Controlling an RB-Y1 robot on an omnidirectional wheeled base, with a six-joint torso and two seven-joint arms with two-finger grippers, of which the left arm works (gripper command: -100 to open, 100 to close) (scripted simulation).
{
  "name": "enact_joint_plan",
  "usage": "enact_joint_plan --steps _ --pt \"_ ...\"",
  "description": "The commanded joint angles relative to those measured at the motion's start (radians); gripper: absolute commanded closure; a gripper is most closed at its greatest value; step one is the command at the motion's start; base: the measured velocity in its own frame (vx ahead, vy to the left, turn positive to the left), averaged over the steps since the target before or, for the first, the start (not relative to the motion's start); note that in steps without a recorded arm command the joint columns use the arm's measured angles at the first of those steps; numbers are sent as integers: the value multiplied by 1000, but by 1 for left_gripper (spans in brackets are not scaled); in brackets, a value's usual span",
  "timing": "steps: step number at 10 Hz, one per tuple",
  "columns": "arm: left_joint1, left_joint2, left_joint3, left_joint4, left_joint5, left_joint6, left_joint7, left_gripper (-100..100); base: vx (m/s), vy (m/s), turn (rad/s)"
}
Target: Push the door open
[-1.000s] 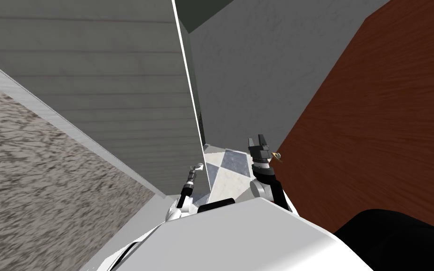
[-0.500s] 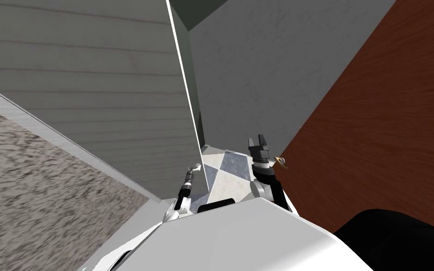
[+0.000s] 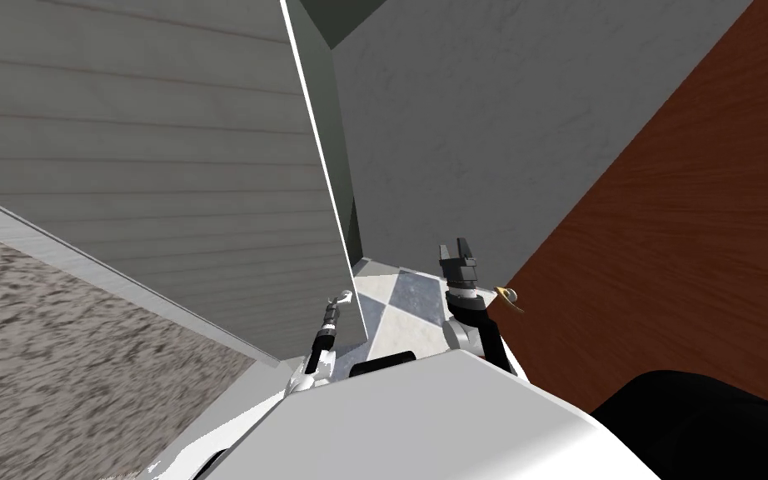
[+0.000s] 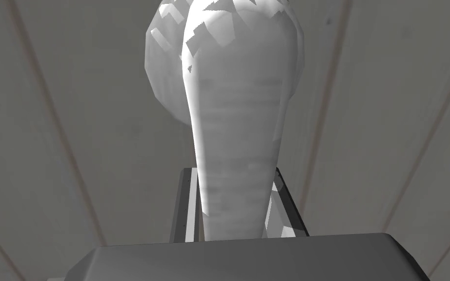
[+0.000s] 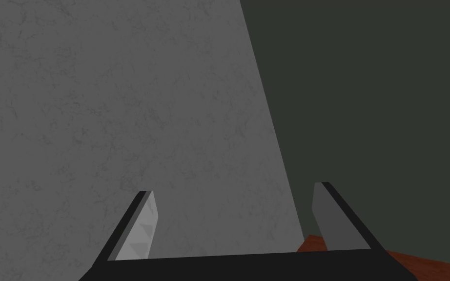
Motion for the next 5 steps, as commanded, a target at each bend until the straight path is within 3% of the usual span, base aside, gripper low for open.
enact_joint_plan --steps 1,5 --pt "-9 2 15 4 8 -6 -6 100 188 -83 41" --pt "-9 3 51 8 29 -7 -23 100 165 -95 55"
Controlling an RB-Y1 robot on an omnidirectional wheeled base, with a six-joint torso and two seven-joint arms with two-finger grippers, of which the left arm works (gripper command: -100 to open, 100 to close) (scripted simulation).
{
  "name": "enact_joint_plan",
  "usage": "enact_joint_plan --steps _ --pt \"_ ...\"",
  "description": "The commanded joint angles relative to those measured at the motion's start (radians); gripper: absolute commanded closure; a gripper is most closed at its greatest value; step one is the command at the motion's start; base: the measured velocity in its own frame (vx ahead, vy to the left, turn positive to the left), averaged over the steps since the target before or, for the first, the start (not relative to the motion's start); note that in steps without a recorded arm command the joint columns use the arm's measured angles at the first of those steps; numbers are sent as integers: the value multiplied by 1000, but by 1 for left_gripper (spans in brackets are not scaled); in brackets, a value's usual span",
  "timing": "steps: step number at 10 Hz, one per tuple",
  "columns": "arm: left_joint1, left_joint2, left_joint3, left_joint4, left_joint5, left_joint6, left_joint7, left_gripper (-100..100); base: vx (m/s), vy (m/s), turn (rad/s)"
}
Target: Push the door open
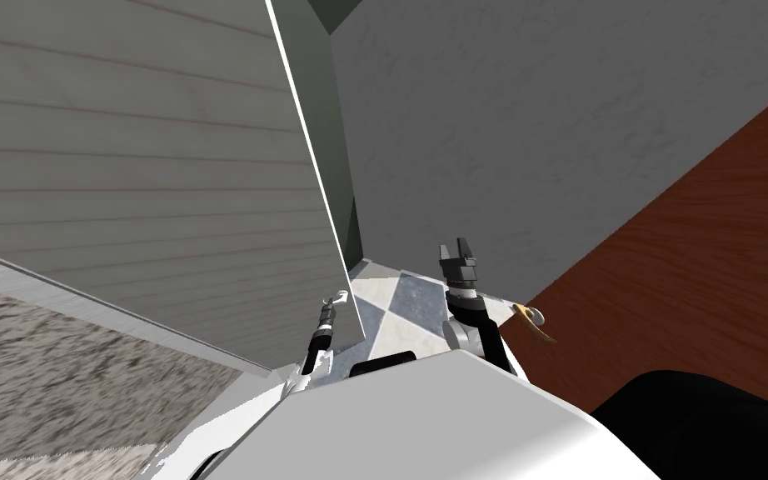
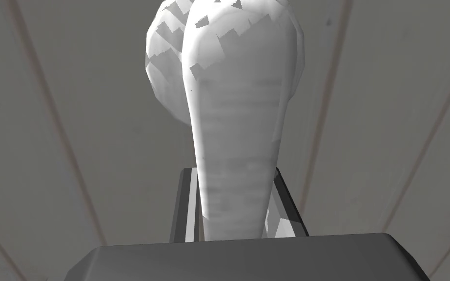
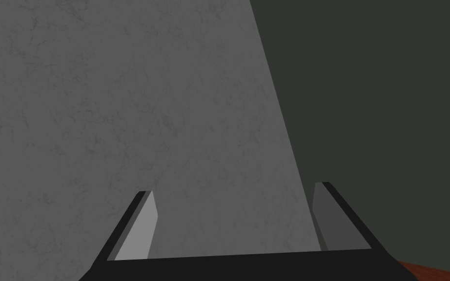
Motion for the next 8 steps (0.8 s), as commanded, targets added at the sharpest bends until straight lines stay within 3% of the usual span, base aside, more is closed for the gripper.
enact_joint_plan --steps 1,3,8 --pt "1 -3 11 -7 7 5 -7 100 180 -76 49" --pt "1 -3 30 -5 18 4 -16 100 182 -103 62" --pt "10 5 67 -7 38 7 -30 100 160 -31 37"
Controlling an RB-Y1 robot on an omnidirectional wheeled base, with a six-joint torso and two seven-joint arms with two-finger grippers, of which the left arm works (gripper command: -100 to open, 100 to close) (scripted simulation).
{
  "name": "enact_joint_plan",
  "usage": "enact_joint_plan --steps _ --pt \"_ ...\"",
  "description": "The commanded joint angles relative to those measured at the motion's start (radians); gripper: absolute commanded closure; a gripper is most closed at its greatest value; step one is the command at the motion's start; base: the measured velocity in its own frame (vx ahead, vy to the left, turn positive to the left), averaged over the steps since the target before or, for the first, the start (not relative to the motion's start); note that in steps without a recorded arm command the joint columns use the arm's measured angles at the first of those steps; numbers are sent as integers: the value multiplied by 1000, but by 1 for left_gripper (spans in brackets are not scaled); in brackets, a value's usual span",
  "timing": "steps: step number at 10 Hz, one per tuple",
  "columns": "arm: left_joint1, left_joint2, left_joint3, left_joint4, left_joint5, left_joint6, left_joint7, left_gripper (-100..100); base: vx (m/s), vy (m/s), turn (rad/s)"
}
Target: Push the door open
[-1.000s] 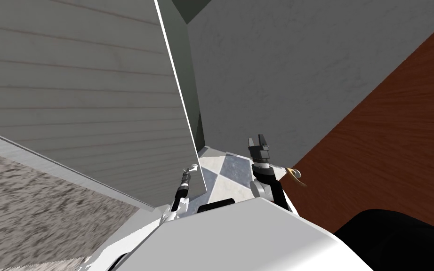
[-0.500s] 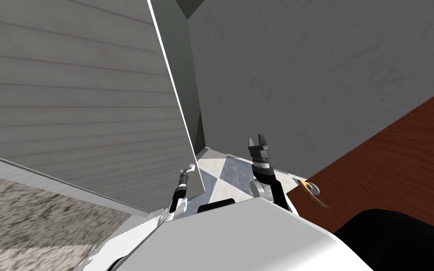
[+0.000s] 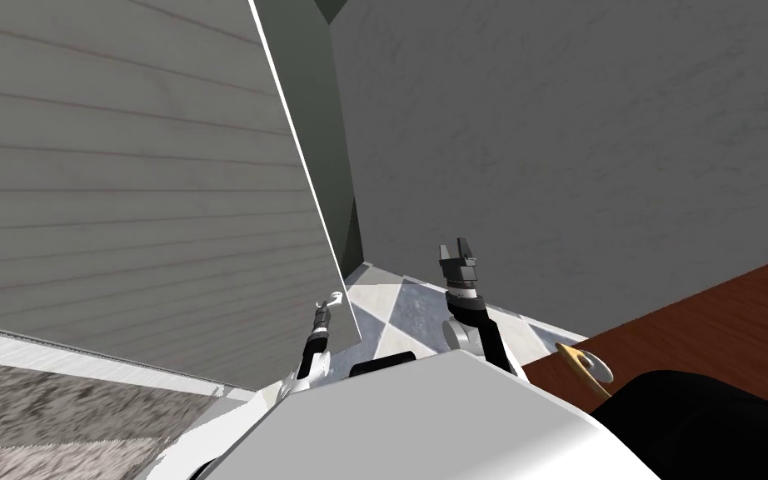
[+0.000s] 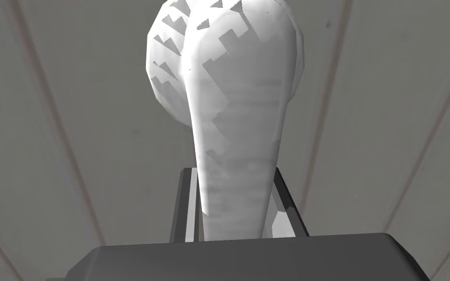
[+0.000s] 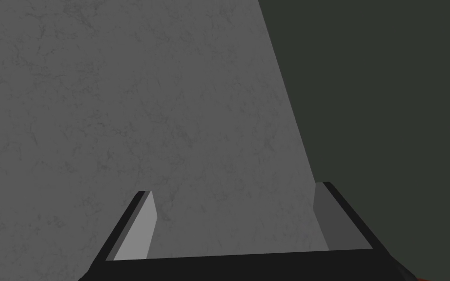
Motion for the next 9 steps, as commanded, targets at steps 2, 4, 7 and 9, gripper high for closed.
enact_joint_plan --steps 2,4,7,9 --pt "3 4 25 -15 15 6 -10 100 194 -62 55" --pt "4 6 48 -13 28 5 -20 100 188 -67 59" --pt "5 9 80 -10 46 4 -33 100 211 -71 60" --pt "6 10 94 -9 55 3 -39 100 177 -60 49"
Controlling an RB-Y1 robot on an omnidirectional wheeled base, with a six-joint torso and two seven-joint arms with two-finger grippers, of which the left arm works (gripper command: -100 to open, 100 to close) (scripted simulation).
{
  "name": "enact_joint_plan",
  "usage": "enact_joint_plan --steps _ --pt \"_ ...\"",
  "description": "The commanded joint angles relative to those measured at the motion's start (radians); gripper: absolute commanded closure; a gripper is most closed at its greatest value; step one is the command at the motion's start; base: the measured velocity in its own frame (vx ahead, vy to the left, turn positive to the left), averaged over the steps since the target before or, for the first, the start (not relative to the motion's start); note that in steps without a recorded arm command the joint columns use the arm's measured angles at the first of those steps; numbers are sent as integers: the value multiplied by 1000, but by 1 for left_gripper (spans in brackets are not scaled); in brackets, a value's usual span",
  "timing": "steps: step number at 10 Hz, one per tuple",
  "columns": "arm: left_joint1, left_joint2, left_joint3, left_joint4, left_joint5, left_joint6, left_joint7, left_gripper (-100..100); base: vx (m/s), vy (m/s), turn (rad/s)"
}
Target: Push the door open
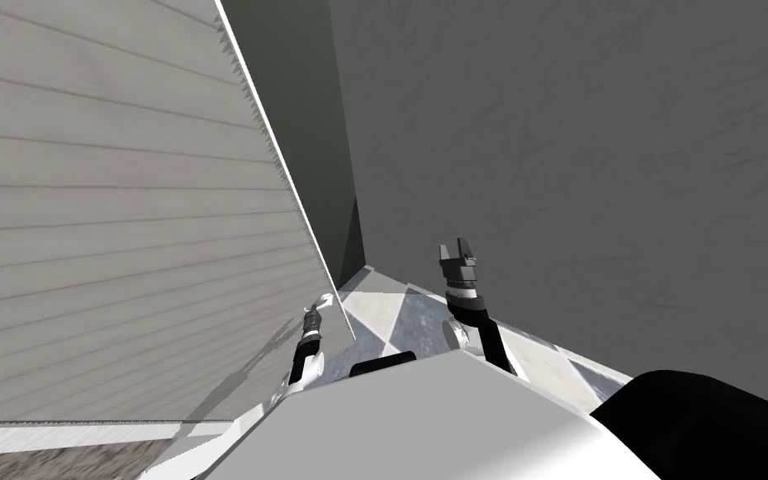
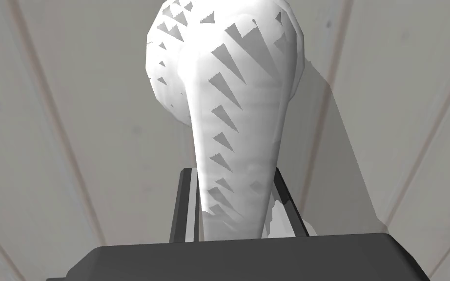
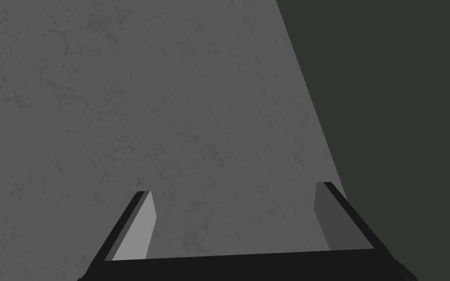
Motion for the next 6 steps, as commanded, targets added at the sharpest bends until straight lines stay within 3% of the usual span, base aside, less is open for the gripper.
enact_joint_plan --steps 1,2,4,6 --pt "0 0 0 0 0 0 0 100 71 -14 37" --pt "1 5 20 1 11 -2 -7 100 141 -26 45" --pt "2 6 32 2 19 -2 -12 100 194 -23 49" --pt "2 6 32 2 19 -2 -12 100 91 -3 6"
